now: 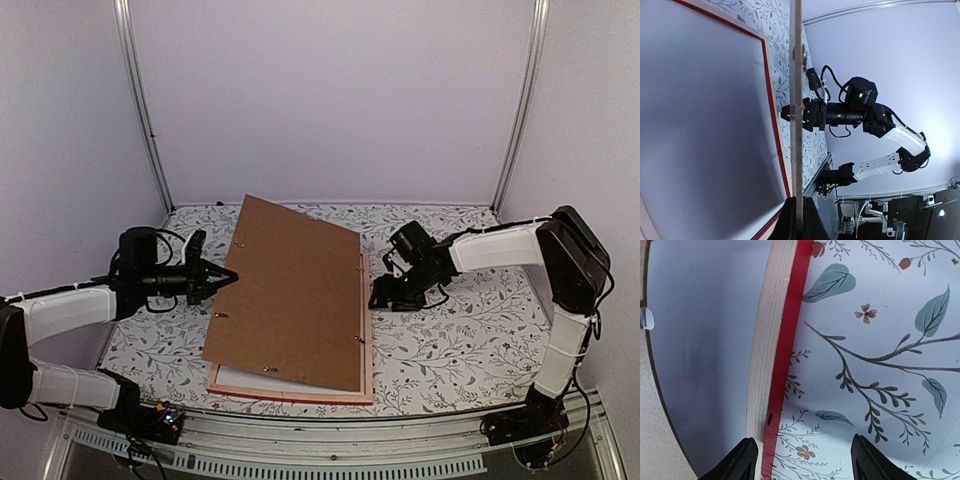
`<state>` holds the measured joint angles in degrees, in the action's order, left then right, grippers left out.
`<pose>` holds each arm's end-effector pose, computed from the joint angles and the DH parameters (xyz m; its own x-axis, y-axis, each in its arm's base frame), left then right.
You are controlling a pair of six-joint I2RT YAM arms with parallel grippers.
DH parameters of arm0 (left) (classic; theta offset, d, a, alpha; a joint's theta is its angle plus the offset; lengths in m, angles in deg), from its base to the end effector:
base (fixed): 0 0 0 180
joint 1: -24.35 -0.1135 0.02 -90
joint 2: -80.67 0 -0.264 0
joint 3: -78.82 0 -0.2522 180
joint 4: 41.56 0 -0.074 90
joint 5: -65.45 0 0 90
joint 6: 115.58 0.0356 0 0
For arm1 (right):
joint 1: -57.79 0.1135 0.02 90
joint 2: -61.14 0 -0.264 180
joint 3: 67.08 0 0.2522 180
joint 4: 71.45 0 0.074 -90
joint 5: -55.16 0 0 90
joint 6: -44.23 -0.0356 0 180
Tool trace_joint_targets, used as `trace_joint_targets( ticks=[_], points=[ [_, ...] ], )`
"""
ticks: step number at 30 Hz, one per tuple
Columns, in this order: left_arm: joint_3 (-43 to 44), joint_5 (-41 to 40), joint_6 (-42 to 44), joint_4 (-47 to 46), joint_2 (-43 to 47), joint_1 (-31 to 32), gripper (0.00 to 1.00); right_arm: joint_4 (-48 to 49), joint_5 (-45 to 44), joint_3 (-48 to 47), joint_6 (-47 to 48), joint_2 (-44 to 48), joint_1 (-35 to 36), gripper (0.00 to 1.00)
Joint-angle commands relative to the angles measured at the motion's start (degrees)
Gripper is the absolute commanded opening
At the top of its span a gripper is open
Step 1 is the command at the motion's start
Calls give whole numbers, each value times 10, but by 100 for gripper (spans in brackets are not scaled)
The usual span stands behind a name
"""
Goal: Put the photo into the frame
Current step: Place the backboard on the frame body.
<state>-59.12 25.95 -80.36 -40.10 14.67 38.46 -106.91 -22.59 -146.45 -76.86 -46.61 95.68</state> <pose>0.2168 -0.0828 0.2109 -0.9188 -0.3048 -0.2506 0.1394 0.3432 -0.9289 0.2876 0.2334 0.1474 -0.9546 -0.1035 -0.2792 -0.2114 0.8959 0.3908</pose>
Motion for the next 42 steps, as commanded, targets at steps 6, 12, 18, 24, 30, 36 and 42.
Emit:
trace_joint_targets(
  ticks=[6, 12, 18, 24, 30, 36, 42],
  points=[
    [8, 41, -56, -110, -7, -6, 0, -27, -30, 6, -7, 66, 1, 68],
    [-3, 38, -51, -145, -55, -6, 0, -32, -44, 20, -14, 87, -6, 68],
    [-29, 56, -74, -226, -124, -4, 0, -31, -45, 21, -15, 95, -8, 69],
    [-43, 58, -68, -254, -170, -5, 0, -19, -34, 28, -18, 82, -8, 69],
    [-45, 41, -31, -217, -182, -5, 0, -2, -15, 28, -18, 70, -8, 69],
    [-41, 22, 0, -179, -175, -6, 0, 15, -6, -2, -1, 42, -8, 70],
    [-38, 15, 17, -155, -174, -6, 0, 41, -9, -63, 50, -17, -8, 71]
  ],
)
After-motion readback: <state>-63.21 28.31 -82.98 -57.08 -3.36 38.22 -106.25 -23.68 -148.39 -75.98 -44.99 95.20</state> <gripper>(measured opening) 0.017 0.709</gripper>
